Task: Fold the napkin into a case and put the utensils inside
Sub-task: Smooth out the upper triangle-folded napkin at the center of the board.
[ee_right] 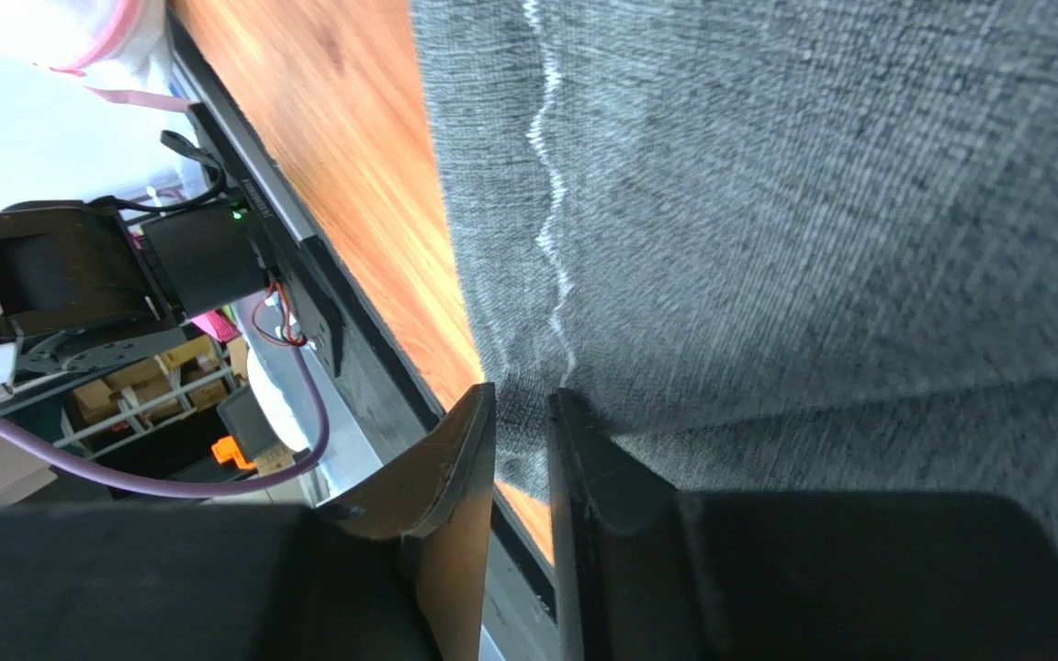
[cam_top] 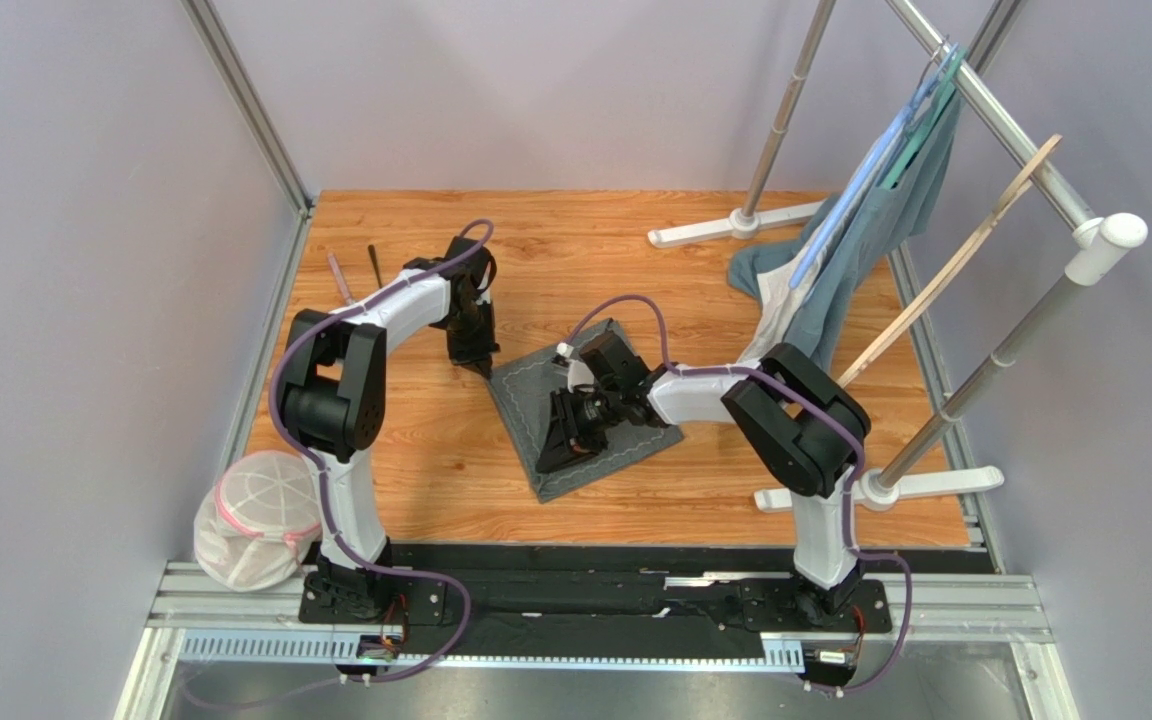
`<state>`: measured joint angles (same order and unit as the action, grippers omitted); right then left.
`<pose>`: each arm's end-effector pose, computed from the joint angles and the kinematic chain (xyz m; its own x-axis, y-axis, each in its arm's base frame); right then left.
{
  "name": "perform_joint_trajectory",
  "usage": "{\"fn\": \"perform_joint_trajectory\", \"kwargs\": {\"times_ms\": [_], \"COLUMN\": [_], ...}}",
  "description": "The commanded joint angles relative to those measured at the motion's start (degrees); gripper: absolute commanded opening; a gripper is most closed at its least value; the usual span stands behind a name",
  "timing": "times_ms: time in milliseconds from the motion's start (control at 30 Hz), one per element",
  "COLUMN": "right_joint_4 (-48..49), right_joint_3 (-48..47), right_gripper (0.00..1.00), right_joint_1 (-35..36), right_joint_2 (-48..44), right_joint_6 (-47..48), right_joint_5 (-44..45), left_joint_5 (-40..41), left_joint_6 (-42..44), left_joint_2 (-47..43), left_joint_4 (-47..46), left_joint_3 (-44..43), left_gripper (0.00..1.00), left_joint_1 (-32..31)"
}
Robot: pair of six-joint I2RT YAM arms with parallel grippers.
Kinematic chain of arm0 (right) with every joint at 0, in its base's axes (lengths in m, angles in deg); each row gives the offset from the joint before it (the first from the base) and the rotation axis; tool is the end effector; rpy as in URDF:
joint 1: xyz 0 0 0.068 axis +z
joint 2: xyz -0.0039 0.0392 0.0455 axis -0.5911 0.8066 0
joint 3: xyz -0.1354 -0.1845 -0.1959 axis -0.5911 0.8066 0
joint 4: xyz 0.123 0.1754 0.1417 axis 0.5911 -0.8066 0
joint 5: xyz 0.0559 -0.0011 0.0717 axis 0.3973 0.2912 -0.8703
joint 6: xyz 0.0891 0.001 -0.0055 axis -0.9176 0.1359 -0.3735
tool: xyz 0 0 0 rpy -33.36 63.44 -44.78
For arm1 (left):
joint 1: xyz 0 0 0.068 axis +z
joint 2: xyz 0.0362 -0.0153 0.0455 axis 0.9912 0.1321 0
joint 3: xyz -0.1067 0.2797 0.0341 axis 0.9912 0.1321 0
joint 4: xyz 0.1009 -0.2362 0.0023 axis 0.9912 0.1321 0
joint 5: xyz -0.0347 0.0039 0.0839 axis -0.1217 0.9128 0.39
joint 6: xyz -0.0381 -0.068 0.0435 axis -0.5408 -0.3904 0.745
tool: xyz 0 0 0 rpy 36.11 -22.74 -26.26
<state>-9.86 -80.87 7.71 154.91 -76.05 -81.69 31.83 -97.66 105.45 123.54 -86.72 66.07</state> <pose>0.2552 0.3185 0.1184 -0.9636 -0.2490 -0.0975 -0.2285 0.5777 0.7836 0.3867 -0.1194 0.1597 -0.9636 -0.1807 -0.1971 -0.1464 0.9734 -0.1764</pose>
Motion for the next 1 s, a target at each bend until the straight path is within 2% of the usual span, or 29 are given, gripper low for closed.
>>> {"fn": "perform_joint_trajectory", "kwargs": {"times_ms": [0,100,233,433,533,833,933,967], "right_joint_4": [-1.7,-4.0,-2.3,6.2,7.2,-2.6,-6.6,-6.8], "right_joint_3": [-2.2,-5.4,-5.8,0.9,4.6,2.4,-0.3,-1.0], "right_gripper": [0.24,0.24,0.24,0.23,0.23,0.22,0.22,0.22], "right_joint_1": [-0.1,1.0,2.4,4.0,4.3,4.0,3.9,3.9], "right_joint_2": [-5.7,-6.6,-5.6,-3.1,-2.8,-9.3,-11.2,-11.1], "right_joint_6": [2.4,2.6,1.4,-3.1,-2.8,2.4,4.3,4.4], "right_joint_5": [1.5,1.9,1.5,-1.0,-0.8,2.7,5.5,5.8], "left_joint_5": [-0.5,-0.4,-0.3,-0.4,-0.4,0.2,0.7,1.2], "left_joint_6": [0.7,0.6,0.5,0.6,0.7,1.3,1.6,1.6], "left_joint_2": [-0.4,-0.6,-0.8,-0.4,-0.2,-0.8,-1.6,-2.1], "left_joint_4": [-0.1,0.0,0.1,0.0,0.1,0.8,1.8,2.0], "left_joint_3": [0.0,0.1,0.4,0.2,0.0,-1.6,-2.6,-2.7], "left_gripper": [0.02,0.02,0.02,0.02,0.02,0.03,0.08,0.14], "left_joint_1": [0.4,0.4,0.4,0.4,0.4,0.4,0.4,0.4]}}
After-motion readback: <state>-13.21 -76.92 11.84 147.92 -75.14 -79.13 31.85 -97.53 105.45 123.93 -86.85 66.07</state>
